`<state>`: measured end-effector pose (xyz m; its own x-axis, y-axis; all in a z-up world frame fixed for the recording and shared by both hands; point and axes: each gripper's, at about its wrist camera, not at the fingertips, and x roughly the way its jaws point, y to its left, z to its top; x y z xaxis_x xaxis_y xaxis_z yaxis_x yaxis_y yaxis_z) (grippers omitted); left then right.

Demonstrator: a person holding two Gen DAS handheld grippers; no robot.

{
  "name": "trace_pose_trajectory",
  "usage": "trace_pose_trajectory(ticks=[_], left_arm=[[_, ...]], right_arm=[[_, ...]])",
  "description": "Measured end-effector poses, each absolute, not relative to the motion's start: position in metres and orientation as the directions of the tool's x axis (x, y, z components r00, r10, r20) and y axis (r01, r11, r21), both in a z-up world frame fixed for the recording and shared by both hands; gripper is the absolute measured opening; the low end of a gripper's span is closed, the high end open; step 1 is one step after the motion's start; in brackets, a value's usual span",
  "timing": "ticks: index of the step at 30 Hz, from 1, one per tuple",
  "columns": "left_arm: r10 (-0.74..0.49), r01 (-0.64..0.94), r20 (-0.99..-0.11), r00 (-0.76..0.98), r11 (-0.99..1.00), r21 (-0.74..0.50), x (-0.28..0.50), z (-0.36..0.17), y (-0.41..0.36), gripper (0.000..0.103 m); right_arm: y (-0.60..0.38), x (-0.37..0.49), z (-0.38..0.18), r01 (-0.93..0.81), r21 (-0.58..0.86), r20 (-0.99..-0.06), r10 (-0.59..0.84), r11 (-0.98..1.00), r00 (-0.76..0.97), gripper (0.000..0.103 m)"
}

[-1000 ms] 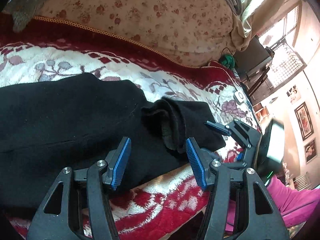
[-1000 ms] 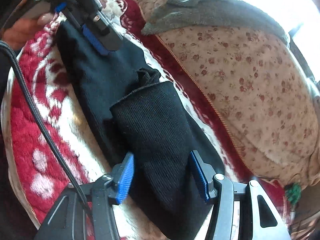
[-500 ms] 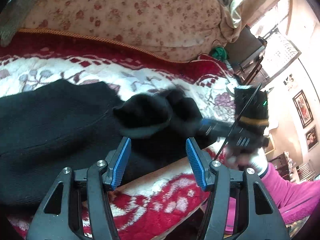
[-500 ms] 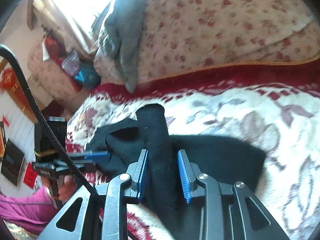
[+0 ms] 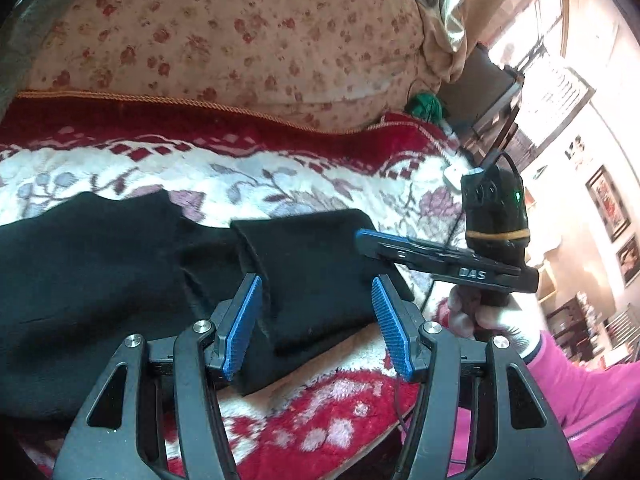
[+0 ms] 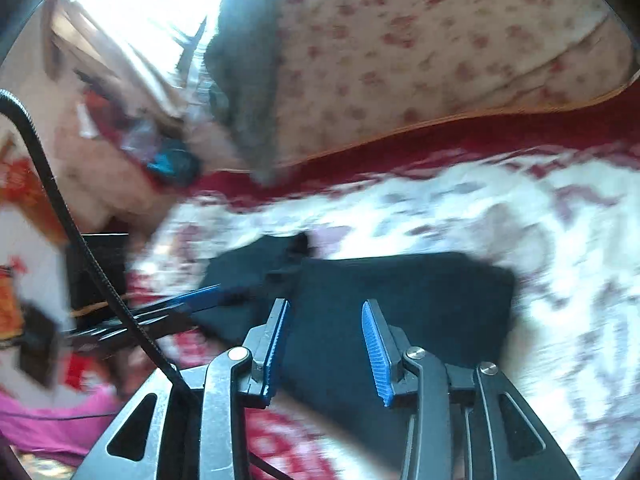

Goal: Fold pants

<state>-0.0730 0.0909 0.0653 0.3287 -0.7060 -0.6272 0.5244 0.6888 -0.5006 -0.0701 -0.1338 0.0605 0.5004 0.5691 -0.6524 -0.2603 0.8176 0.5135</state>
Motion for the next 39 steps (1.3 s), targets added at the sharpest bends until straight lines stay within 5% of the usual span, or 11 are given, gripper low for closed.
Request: trace_pose_trajectory(ticks=[5, 11, 15, 22, 32, 39], left_arm=[[-0.570, 0.479, -0.753, 0.328, 0.788, -0.388, -0.066, 0.021, 0.063, 0.056], [-0.602, 0.487, -0.713, 0.360, 0.773, -0.407, -0.072, 0.024, 0.072, 0.056], [-0.604, 0.434, -0.698, 0.384, 0.786, -0.441, -0.076, 0.037, 0.096, 0.056], [-0.458, 0.195, -0.708, 0.538, 0.884, -0.424, -0.103, 0.049, 0.177, 0.056], [-0.227, -0.196, -0.751, 0.620, 0.882, -0.429, -0.129, 0.027, 0.278, 0.056], [-0.214, -0.362, -0.757, 0.617, 0.777, -0.515, -0.126, 0.006, 0.321, 0.056]], right_arm=[[-0.131, -0.069, 0.042, -0.260, 0.484, -0.651, 0.542, 0.836, 0.531, 0.036], [-0.136, -0.068, 0.052, -0.245, 0.514, -0.640, 0.558, 0.822, 0.528, 0.036], [-0.120, -0.066, 0.078, -0.313, 0.520, -0.610, 0.602, 0.794, 0.515, 0.046], [-0.048, -0.037, 0.099, -0.475, 0.535, -0.584, 0.712, 0.699, 0.390, 0.051], [0.096, 0.013, 0.079, -0.621, 0.480, -0.668, 0.717, 0.619, 0.199, 0.053], [0.172, 0.044, 0.069, -0.693, 0.432, -0.719, 0.685, 0.577, 0.122, 0.061]])
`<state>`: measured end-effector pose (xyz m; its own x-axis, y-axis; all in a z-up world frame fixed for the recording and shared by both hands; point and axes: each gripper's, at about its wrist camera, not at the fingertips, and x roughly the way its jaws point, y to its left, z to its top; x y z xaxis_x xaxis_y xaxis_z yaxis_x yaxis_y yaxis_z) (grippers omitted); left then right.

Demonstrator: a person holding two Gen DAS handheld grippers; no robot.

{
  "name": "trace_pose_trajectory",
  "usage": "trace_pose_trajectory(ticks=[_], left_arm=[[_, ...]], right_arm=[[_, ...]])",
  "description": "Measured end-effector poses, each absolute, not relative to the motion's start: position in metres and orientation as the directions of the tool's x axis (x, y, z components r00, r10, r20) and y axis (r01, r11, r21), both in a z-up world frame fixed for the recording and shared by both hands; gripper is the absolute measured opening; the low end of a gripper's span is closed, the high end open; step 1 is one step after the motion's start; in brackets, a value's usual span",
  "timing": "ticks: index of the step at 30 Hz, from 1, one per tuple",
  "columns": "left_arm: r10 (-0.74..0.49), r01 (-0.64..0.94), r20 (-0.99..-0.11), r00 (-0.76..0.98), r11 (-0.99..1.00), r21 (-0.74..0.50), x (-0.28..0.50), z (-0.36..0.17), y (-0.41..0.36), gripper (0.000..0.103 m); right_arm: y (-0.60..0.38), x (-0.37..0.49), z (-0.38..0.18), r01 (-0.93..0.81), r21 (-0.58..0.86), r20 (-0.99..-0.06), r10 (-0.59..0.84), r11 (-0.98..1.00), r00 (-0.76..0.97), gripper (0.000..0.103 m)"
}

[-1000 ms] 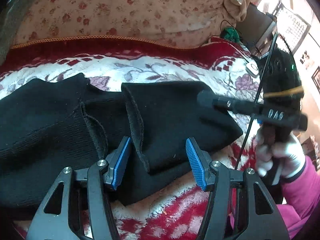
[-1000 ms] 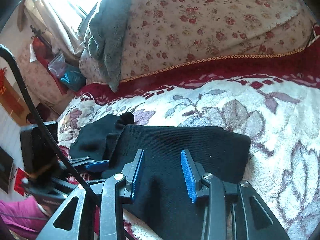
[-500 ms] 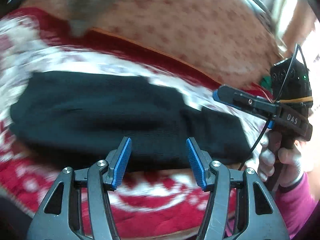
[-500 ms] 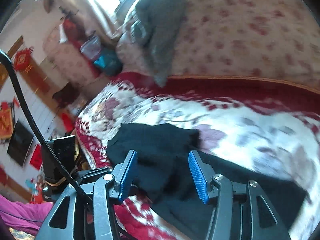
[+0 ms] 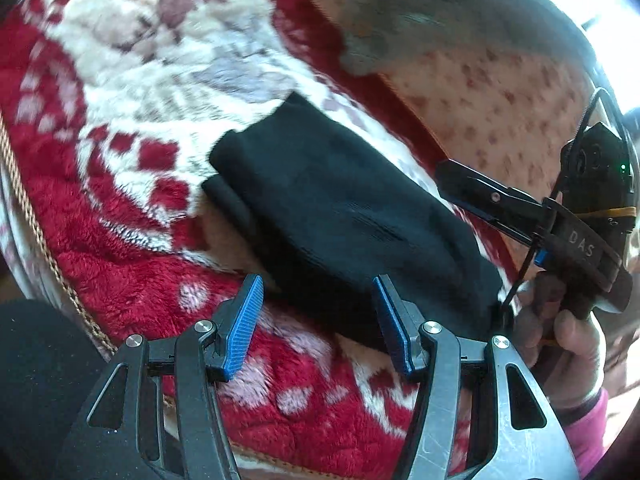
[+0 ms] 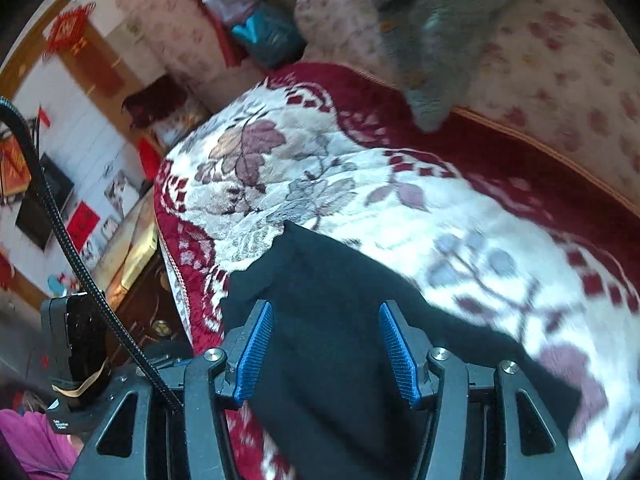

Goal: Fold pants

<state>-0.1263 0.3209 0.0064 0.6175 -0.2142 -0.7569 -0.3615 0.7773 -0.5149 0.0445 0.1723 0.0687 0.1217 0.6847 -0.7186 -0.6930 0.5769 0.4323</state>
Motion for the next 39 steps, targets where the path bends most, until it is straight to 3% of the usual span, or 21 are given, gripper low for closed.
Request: trace_pose_trajectory(ticks=[13, 17, 19, 20, 21, 22, 27, 32, 39], left_arm=[[-0.185, -0.421, -0.746, 0.640, 0.728, -0.542, -0.105, -0.008, 0.338, 0.058], [-0.197, -0.412, -0.729, 0.655, 0.716, -0.564, -0.103, -0.010, 0.339, 0.066], [-0.199, -0.403, -0.719, 0.666, 0.715, -0.571, -0.102, -0.011, 0.340, 0.066], [-0.202, -0.395, -0.713, 0.672, 0.716, -0.575, -0.100, -0.012, 0.341, 0.066], [-0.198, -0.390, -0.710, 0.676, 0.721, -0.573, -0.099, -0.012, 0.342, 0.057], [-0.183, -0.387, -0.713, 0.677, 0.735, -0.556, -0.097, -0.012, 0.343, 0.028], [-0.200, -0.344, -0.692, 0.693, 0.752, -0.562, -0.097, -0.003, 0.344, 0.018], [-0.186, -0.251, -0.627, 0.756, 0.803, -0.540, -0.108, 0.040, 0.331, 0.018], [-0.293, -0.015, -0.497, 0.817, 0.851, -0.525, -0.122, 0.110, 0.285, 0.018]], right_arm=[[0.263, 0.082, 0.035, -0.810, 0.299, -0.835, 0.549, 0.505, 0.034, 0.062], [0.287, 0.086, 0.018, -0.836, 0.306, -0.857, 0.514, 0.456, -0.033, 0.063], [0.290, 0.087, 0.014, -0.837, 0.314, -0.844, 0.536, 0.448, -0.029, 0.057], [0.292, 0.087, 0.013, -0.837, 0.319, -0.838, 0.545, 0.444, -0.030, 0.046], [0.291, 0.087, 0.013, -0.838, 0.322, -0.831, 0.555, 0.441, -0.027, 0.040], [0.290, 0.086, 0.014, -0.838, 0.326, -0.822, 0.568, 0.437, -0.023, 0.035], [0.275, 0.083, 0.030, -0.813, 0.372, -0.776, 0.631, 0.449, -0.007, 0.020], [0.249, 0.076, 0.071, -0.785, 0.441, -0.688, 0.726, 0.434, 0.015, 0.019], [0.177, 0.059, 0.146, -0.765, 0.497, -0.531, 0.841, 0.411, 0.106, 0.019]])
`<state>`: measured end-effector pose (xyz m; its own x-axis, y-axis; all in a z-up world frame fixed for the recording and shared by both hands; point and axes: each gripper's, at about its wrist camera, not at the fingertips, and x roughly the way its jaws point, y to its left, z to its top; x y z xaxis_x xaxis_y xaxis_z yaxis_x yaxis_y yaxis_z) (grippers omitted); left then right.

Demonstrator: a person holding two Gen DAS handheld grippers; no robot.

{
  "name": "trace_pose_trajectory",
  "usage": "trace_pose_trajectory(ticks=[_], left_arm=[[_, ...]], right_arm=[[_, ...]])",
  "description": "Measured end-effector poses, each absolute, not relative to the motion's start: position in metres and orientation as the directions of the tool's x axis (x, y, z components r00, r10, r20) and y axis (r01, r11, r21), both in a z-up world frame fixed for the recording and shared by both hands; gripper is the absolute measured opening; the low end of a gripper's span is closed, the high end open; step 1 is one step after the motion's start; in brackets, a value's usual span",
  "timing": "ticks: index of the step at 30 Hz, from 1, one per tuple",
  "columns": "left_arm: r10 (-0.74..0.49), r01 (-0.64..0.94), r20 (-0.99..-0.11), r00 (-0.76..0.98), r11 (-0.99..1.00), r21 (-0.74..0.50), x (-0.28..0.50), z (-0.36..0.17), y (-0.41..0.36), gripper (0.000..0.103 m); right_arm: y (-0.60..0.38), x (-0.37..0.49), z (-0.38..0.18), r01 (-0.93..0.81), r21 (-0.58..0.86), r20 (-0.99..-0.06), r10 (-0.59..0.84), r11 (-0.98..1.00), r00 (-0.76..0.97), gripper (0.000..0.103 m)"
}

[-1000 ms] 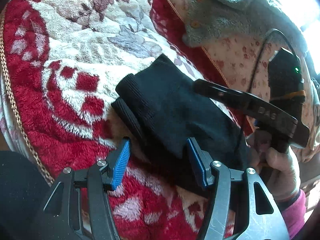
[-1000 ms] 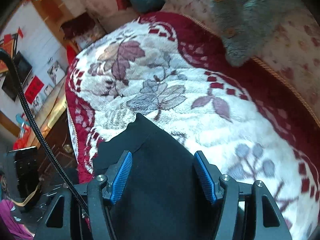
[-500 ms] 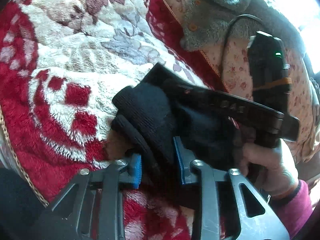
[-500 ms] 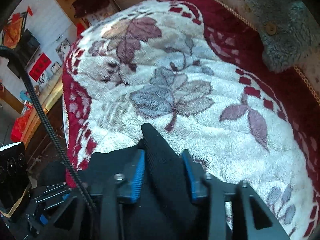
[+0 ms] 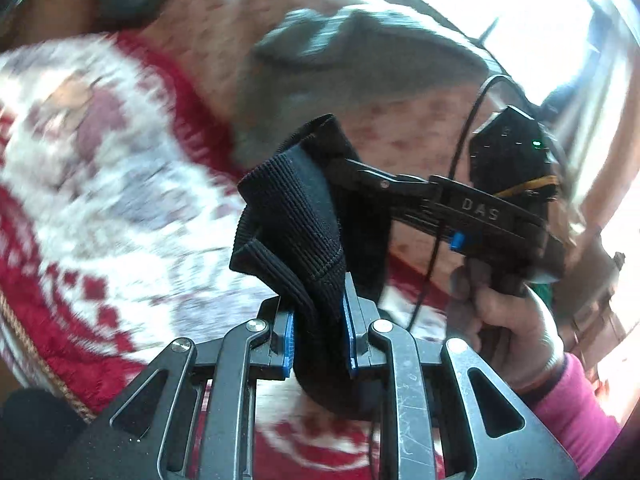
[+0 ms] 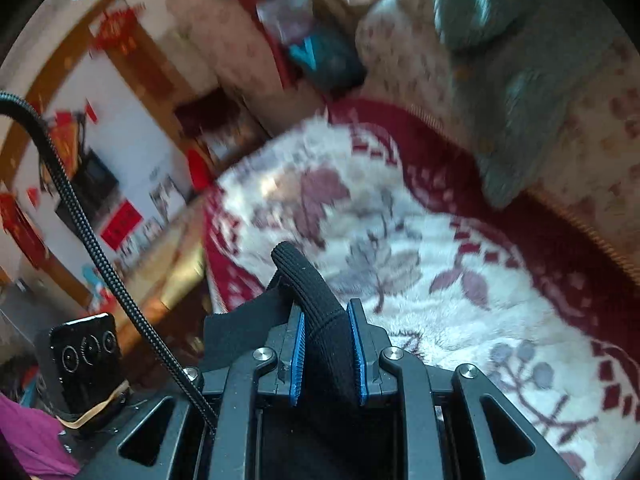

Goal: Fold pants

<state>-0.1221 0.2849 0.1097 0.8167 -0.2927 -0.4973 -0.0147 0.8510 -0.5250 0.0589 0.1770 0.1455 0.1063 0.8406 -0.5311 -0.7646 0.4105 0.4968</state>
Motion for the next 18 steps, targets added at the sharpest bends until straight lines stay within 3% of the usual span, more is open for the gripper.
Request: trace_pose_trajectory(ticks=[9, 18], left_arm=[[-0.462, 0.262, -0.448, 0.765, 0.859, -0.439, -0.127, 0.146, 0.182, 0.018], [-0.546, 0.429, -0.557, 0.626, 0.838, -0.339, -0.112, 0.118, 0.057, 0.018]], right_arm=[[0.033, 0.028, 0.189, -0.681, 0.571, -0.411, 0.878, 0.459, 0.247, 0.019], [-0.110, -0.010, 0.151, -0.504, 0.627, -0.435, 0.804, 0.594, 0.405, 0.019]])
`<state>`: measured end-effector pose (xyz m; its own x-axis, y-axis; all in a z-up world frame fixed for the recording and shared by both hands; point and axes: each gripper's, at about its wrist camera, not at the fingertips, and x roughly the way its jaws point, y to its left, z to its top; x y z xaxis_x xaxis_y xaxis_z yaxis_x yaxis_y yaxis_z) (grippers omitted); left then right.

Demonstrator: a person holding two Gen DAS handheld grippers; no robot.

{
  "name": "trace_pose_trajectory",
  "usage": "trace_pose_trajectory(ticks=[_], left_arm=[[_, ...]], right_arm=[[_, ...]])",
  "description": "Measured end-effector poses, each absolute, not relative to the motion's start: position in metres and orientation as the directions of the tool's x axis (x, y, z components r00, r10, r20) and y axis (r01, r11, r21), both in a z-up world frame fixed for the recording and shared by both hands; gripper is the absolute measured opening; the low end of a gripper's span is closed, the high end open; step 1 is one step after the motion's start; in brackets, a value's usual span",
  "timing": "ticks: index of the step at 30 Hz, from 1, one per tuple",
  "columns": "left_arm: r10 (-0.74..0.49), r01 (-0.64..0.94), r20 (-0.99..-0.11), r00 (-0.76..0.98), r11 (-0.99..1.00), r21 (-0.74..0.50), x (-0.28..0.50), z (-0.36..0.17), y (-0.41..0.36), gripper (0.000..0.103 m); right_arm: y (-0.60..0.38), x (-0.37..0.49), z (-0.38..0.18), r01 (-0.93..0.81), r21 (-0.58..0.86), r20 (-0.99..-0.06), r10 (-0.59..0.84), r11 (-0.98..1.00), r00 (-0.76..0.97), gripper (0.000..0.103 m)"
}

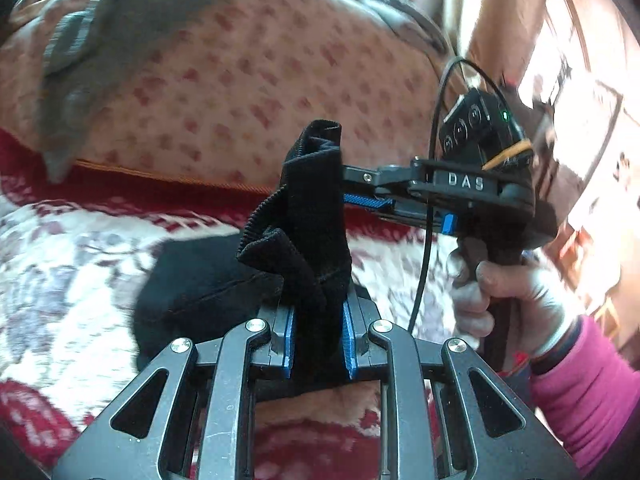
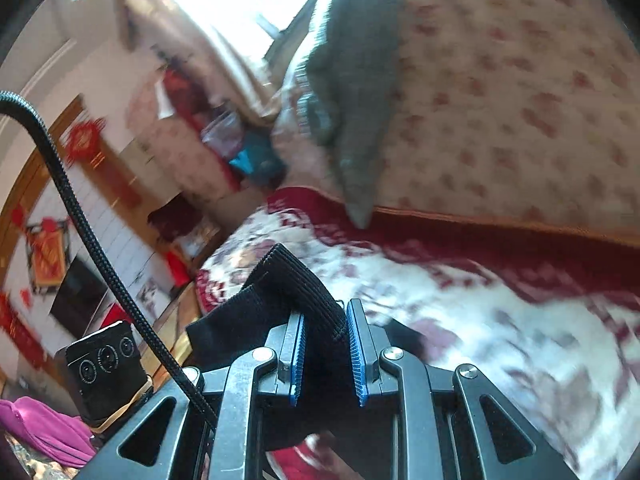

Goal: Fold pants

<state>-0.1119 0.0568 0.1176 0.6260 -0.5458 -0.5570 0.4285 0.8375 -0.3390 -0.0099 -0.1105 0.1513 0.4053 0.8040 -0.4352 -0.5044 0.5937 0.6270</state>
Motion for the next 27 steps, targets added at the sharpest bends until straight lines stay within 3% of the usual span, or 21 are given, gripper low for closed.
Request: trace_pose_trajectory(ticks=[11, 13, 15, 16, 21, 27], left_arm=[[-0.510, 0.442, -0.688, 0.516, 0.846, -0.296, -0.109, 0.061, -0.020, 0.019], [-0.508, 0.453, -0.693, 0.512, 0.845, -0.285, -0.114, 0.062, -0.022, 0.029], [-0.539, 0.468, -0.685, 0.489, 0.826, -0.316, -0.116, 0.065, -0.019, 0.045], [-0.567, 0.473, -0.678, 0.468, 0.809, -0.350, -0.118, 0.068, -0.017, 0.048], [-0.621, 0.489, -0.637, 0.456, 0.773, -0.404, -0.132, 0.088, -0.001, 0.051], [-0.560, 0.430, -0.623, 0.545, 0.825, -0.365, -0.128, 0.098, 0.045, 0.051]], right_arm=[[-0.221, -0.032, 0.059, -0.205, 0.677, -0.551, 0.672, 0.706, 0.495, 0.019], [-0.231, -0.037, 0.055, -0.164, 0.657, -0.580, 0.633, 0.735, 0.512, 0.021], [-0.243, -0.044, 0.055, -0.130, 0.645, -0.594, 0.601, 0.753, 0.534, 0.023], [-0.246, -0.047, 0.057, -0.118, 0.648, -0.591, 0.595, 0.752, 0.545, 0.024], [-0.252, -0.068, 0.091, -0.135, 0.649, -0.543, 0.580, 0.749, 0.608, 0.028], [-0.214, -0.079, 0.122, -0.235, 0.618, -0.532, 0.619, 0.751, 0.578, 0.034]])
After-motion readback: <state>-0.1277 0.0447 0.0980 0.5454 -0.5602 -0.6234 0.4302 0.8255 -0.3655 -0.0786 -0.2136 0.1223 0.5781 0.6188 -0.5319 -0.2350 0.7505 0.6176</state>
